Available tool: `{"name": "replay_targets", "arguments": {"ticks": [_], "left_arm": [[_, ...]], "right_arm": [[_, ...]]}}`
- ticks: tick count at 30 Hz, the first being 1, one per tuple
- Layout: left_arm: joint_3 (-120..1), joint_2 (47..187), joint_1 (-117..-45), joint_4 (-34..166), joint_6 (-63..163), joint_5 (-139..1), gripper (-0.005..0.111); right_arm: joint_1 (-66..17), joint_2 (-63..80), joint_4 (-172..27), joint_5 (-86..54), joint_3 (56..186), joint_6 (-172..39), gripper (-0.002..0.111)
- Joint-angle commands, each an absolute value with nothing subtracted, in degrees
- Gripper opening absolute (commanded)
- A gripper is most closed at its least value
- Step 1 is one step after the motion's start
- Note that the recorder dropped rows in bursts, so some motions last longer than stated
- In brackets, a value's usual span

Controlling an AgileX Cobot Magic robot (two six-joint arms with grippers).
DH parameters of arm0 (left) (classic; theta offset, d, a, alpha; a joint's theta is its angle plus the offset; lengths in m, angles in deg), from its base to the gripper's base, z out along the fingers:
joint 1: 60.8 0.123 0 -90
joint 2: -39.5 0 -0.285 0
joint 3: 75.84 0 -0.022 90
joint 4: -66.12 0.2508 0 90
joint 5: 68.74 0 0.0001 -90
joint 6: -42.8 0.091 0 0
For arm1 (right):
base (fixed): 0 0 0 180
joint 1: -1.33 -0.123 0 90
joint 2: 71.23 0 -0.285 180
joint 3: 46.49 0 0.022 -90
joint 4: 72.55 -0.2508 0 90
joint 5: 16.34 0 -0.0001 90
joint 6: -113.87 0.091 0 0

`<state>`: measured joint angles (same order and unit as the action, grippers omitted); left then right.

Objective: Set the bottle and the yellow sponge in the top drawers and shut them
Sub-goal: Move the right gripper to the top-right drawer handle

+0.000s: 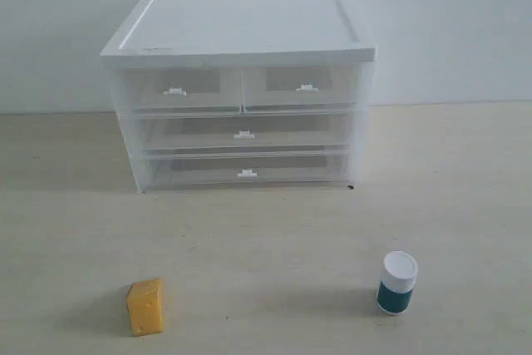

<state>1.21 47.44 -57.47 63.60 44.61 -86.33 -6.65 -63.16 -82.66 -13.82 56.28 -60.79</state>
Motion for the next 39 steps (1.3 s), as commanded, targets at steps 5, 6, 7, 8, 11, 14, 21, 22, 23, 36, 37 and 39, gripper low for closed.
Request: {"name": "replay_targets", "arguments": {"ticks": [5,6,7,8,11,14,21,22,23,36,37,39], "left_arm": [[1.37,47.29,-57.38,63.80,44.72,-86.37,0.004],[1.37,47.29,-57.38,63.80,44.72,-86.37,0.004],[1.37,47.29,-57.38,63.80,44.72,-86.37,0.004],[1.37,47.29,-57.38,63.80,44.72,-86.37,0.004],[1.37,47.29,-57.38,63.80,44.72,-86.37,0.004],[1.37,47.29,-57.38,63.80,44.72,-86.37,0.004],[1.37,47.29,-57.38,63.80,44.72,-86.37,0.004],[1.37,47.29,-57.38,63.80,44.72,-86.37,0.004],[1.37,47.29,-57.38,63.80,44.72,-86.37,0.004],[1.37,47.29,-57.38,63.80,44.72,-86.37,0.004],[1.37,47.29,-57.38,63.80,44.72,-86.37,0.004],[1.37,47.29,-57.38,63.80,44.72,-86.37,0.004]], "right_arm": [[-7.81,-63.45,-83.27,-0.67,56.52,-51.54,0.000],[-8.06,-63.45,-81.56,-0.67,57.20,-50.38,0.000],[-8.52,-63.23,-79.61,-0.16,58.09,-48.92,0.000],[-8.94,-62.12,-77.17,0.63,58.94,-47.16,0.000],[-10.06,-57.46,-70.52,2.64,61.71,-39.46,0.000],[-11.38,-50.47,-62.43,4.57,64.45,-33.05,0.000],[-11.90,-27.85,-49.55,22.11,67.80,-27.20,0.000],[-11.90,-25.82,-48.95,23.72,68.21,-27.20,0.000],[-11.90,-22.43,-47.92,25.67,68.66,-27.20,0.000],[-27.79,3.66,-62.97,29.79,74.46,-50.43,0.000],[-30.89,5.06,-68.15,29.24,74.97,-56.52,0.000],[-36.30,7.84,-81.34,29.83,75.99,-68.75,0.000]]}}
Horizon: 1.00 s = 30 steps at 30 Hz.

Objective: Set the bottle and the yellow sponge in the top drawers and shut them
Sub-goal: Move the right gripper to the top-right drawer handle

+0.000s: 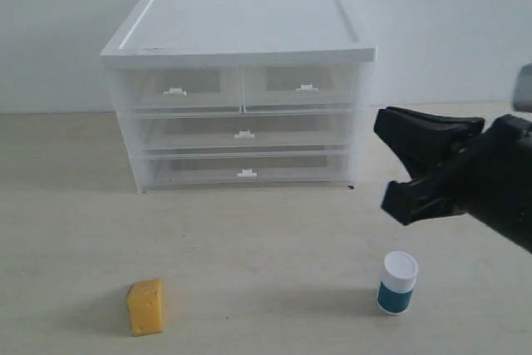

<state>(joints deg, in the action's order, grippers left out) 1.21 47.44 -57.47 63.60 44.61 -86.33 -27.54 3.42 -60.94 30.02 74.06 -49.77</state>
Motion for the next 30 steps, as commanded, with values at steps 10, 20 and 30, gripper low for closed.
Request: {"name": "replay_targets", "arguments": {"ticks": [10,20,30], "left_arm": [[1.37,47.29,-57.38,63.80,44.72,-86.37,0.004],[1.37,47.29,-57.38,63.80,44.72,-86.26,0.004],[1.37,47.29,-57.38,63.80,44.72,-86.26,0.004]], "right_arm": [[-49.65,24.26,-99.83,52.28,78.49,-76.95,0.000],[-49.53,42.84,-105.81,53.63,91.56,-77.34,0.000],[-46.07,47.48,-109.09,53.63,100.52,-77.11,0.041]]}}
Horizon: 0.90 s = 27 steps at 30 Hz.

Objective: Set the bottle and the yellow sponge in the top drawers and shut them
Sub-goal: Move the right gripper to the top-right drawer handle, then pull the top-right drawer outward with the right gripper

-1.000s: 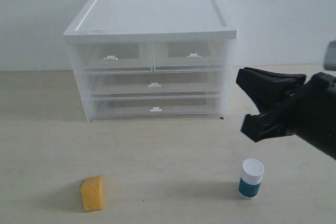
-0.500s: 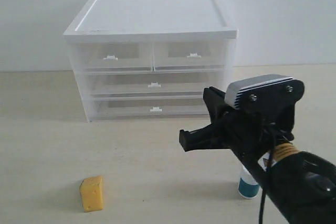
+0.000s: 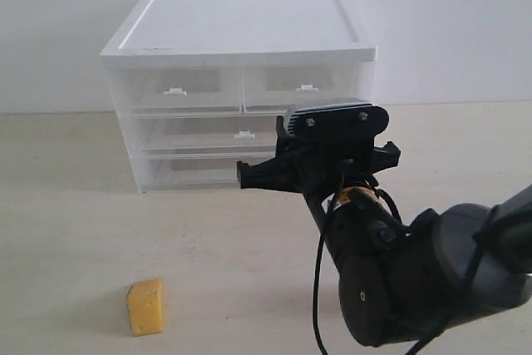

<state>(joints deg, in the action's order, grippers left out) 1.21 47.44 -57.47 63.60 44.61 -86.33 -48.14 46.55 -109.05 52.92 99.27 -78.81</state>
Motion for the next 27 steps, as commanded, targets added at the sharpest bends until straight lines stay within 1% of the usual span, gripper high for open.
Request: {"name": "replay_targets", "arguments": {"ticks": [1,5,6,8,10,17,27], "left_arm": [[1.37,47.29,-57.38,63.80,44.72,-86.26,0.004],[1.37,47.29,-57.38,63.80,44.72,-86.26,0.004],[1.37,47.29,-57.38,63.80,44.72,-86.26,0.004],[1.37,47.29,-57.38,63.80,44.72,-86.26,0.004],[1.37,47.29,-57.38,63.80,44.72,-86.26,0.004],[1.37,47.29,-57.38,63.80,44.72,-86.39,0.004],[1.37,47.29,-57.38,63.80,44.72,-86.39,0.004]], "right_arm": [[-45.19,48.17,-108.33,53.63,101.19,-76.71,0.041],[-44.19,49.28,-107.88,53.63,102.64,-76.95,0.041],[-44.22,49.27,-107.88,53.63,102.97,-77.17,0.043],[-44.08,49.27,-107.64,53.63,103.71,-77.03,0.050],[-43.63,49.27,-108.27,53.63,105.18,-77.27,0.062],[-42.21,49.41,-107.62,53.48,107.88,-79.08,0.060],[-41.58,53.60,-106.46,53.63,108.49,-78.96,0.061]]}}
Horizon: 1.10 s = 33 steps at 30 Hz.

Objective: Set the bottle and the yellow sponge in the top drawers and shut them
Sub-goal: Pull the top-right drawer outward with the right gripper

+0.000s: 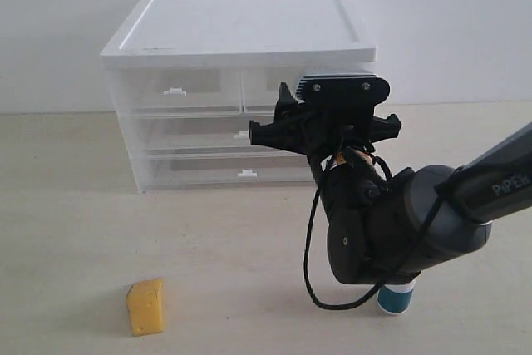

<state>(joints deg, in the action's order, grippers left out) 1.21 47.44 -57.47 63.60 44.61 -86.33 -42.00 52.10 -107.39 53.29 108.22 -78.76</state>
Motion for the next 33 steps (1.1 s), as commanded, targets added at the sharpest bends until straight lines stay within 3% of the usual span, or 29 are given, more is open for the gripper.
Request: {"name": "replay_targets", "arguments": {"ticks": [1,28,30,33], "left_arm": [[1.37,47.29,-57.38,63.80,44.72,-86.39,0.004],[1.37,47.29,-57.38,63.80,44.72,-86.39,0.004],[1.37,47.29,-57.38,63.80,44.72,-86.39,0.004],[1.37,47.29,-57.38,63.80,44.72,-86.39,0.004]], "right_arm": [[-41.58,54.02,-106.46,53.63,108.95,-78.96,0.061],[-39.77,57.23,-106.63,53.63,114.89,-81.90,0.060],[-39.77,57.23,-106.63,53.63,115.01,-81.90,0.054],[-39.77,57.23,-106.74,53.63,115.01,-82.16,0.035]]}}
